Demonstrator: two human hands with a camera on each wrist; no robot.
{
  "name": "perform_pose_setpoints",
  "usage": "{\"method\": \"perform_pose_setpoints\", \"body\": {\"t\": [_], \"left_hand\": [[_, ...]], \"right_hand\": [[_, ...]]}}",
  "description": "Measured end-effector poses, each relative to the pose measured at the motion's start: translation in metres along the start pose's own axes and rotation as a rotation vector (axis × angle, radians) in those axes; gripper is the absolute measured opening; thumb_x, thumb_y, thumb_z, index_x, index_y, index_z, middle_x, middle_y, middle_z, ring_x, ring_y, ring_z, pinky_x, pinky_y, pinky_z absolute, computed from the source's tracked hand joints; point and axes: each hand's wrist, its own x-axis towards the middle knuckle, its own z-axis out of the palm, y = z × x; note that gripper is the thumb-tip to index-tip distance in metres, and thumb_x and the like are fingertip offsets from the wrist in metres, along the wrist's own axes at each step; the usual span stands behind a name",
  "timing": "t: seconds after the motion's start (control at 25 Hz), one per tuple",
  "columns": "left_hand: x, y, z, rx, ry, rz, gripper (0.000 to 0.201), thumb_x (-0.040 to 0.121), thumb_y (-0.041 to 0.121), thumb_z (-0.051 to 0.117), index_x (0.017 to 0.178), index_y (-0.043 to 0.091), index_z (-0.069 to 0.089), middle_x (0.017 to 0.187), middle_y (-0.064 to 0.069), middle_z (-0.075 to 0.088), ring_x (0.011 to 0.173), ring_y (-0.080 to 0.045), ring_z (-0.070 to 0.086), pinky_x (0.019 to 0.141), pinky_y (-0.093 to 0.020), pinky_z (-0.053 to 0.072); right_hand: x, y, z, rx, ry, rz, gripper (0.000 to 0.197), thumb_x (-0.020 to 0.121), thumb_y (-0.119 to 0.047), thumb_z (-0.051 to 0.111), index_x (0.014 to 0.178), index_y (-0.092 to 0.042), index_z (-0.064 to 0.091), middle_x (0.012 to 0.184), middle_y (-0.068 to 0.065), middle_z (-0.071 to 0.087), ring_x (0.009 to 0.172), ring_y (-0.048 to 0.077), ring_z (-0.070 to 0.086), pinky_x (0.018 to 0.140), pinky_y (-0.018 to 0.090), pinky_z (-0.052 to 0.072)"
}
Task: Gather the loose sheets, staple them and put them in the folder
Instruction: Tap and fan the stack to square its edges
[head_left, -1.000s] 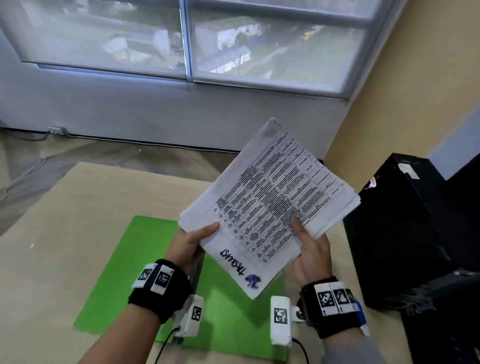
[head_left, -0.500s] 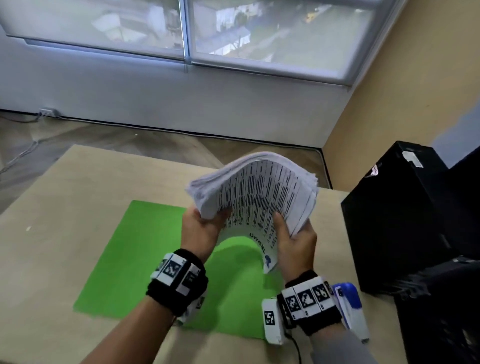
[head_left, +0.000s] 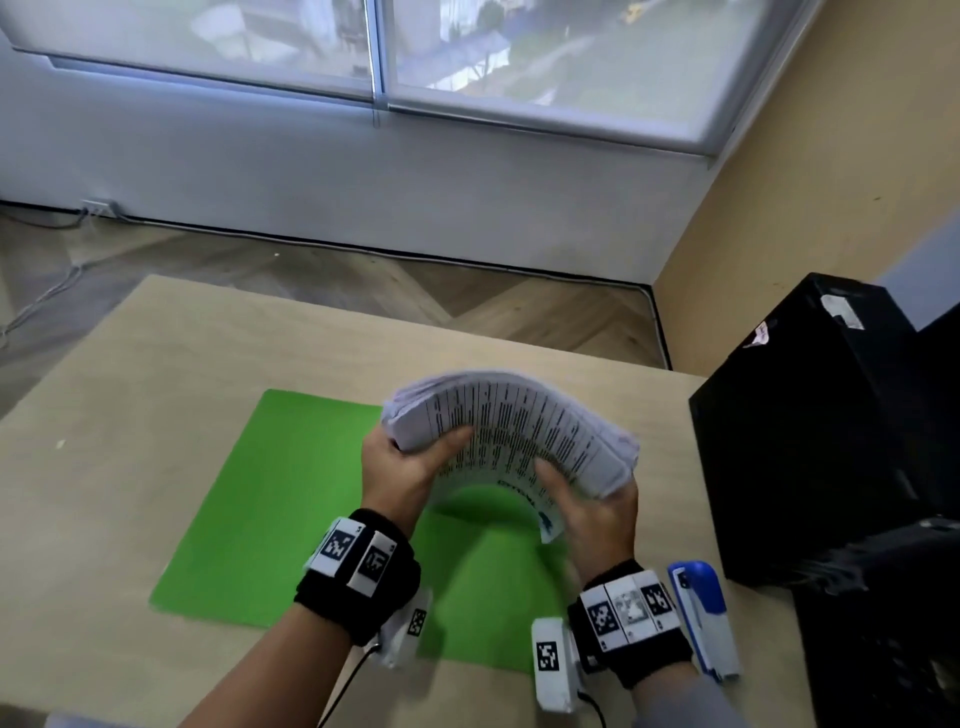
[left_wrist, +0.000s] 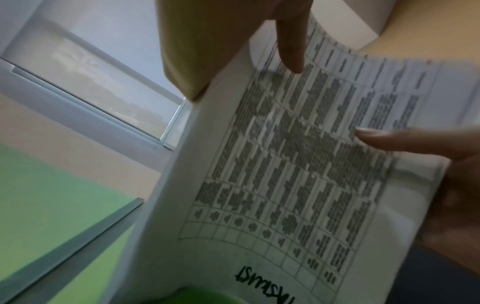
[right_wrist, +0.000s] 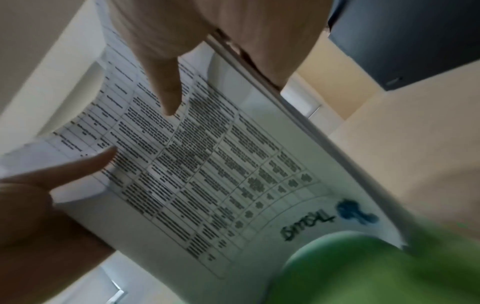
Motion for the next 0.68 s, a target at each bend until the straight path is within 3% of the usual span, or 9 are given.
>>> {"method": "perform_pose_setpoints", "body": {"t": [0.08,0.2,0.28,0.36,0.44,0.56,0.68], "left_hand": [[0.001,-0.004,-0.001,0.032,-0.024,-0.047,0.032,0.07,-0.007,0.078,0.098,0.005,0.07,0.088,-0.007,0.074,0.074,-0.016,0.069,0.061,-0.021,0.056],[-0.002,-0.011,0.009,0.097,-0.042,-0.068,0.027,0.075,-0.005,0.075,0.082,0.021,0.071,0.07,0.003,0.074,0.064,-0.013,0.065,0.056,-0.026,0.056],[0.0,-0.01,0.013,0.089,0.016,-0.022,0.02,0.076,-0.002,0.076,0.081,0.017,0.071,0.073,0.0,0.071,0.066,-0.016,0.062,0.06,-0.031,0.055],[0.002,-0.01,0.01,0.049,0.011,-0.014,0.022,0.069,0.002,0.082,0.088,0.008,0.071,0.08,-0.007,0.07,0.067,-0.015,0.065,0.059,-0.028,0.056],[-0.001,-0.016,0.006,0.038,-0.036,-0.089,0.041,0.062,0.008,0.088,0.097,0.001,0.068,0.089,-0.012,0.071,0.073,-0.017,0.069,0.058,-0.024,0.057],[-0.008,-0.028,0.008,0.139,-0.082,-0.218,0.022,0.072,0.0,0.079,0.089,0.009,0.067,0.085,-0.007,0.07,0.069,-0.016,0.068,0.055,-0.018,0.055],[-0.008,-0.04,0.011,0.262,0.011,-0.149,0.016,0.079,0.002,0.075,0.075,0.015,0.066,0.073,-0.002,0.066,0.063,-0.018,0.059,0.049,-0.012,0.048]], "right_hand": [[-0.001,0.007,-0.007,-0.104,-0.044,0.089,0.021,0.076,-0.006,0.08,0.083,-0.024,0.071,0.083,-0.014,0.074,0.079,0.002,0.07,0.085,0.043,0.059],[0.005,0.018,-0.005,-0.018,-0.002,0.214,0.033,0.08,-0.011,0.079,0.089,-0.043,0.075,0.095,-0.005,0.078,0.097,0.021,0.072,0.088,0.045,0.057],[0.011,0.016,0.0,0.052,0.056,0.172,0.03,0.081,-0.009,0.077,0.094,-0.036,0.075,0.099,-0.003,0.077,0.098,0.017,0.072,0.088,0.039,0.057],[0.01,0.022,-0.001,0.007,0.065,0.153,0.027,0.079,-0.008,0.078,0.095,-0.03,0.074,0.095,-0.005,0.078,0.093,0.013,0.073,0.084,0.032,0.058],[0.004,0.036,-0.006,-0.111,0.041,0.244,0.023,0.075,-0.008,0.082,0.088,-0.026,0.073,0.088,-0.005,0.078,0.088,0.017,0.075,0.08,0.036,0.061],[-0.002,0.056,-0.013,-0.251,-0.021,0.481,0.018,0.075,-0.007,0.08,0.078,-0.019,0.067,0.085,0.003,0.077,0.084,0.029,0.074,0.079,0.048,0.061],[-0.004,0.062,-0.015,-0.334,-0.022,0.506,0.021,0.082,-0.015,0.076,0.072,-0.023,0.059,0.091,0.012,0.074,0.086,0.03,0.071,0.084,0.049,0.059]]}}
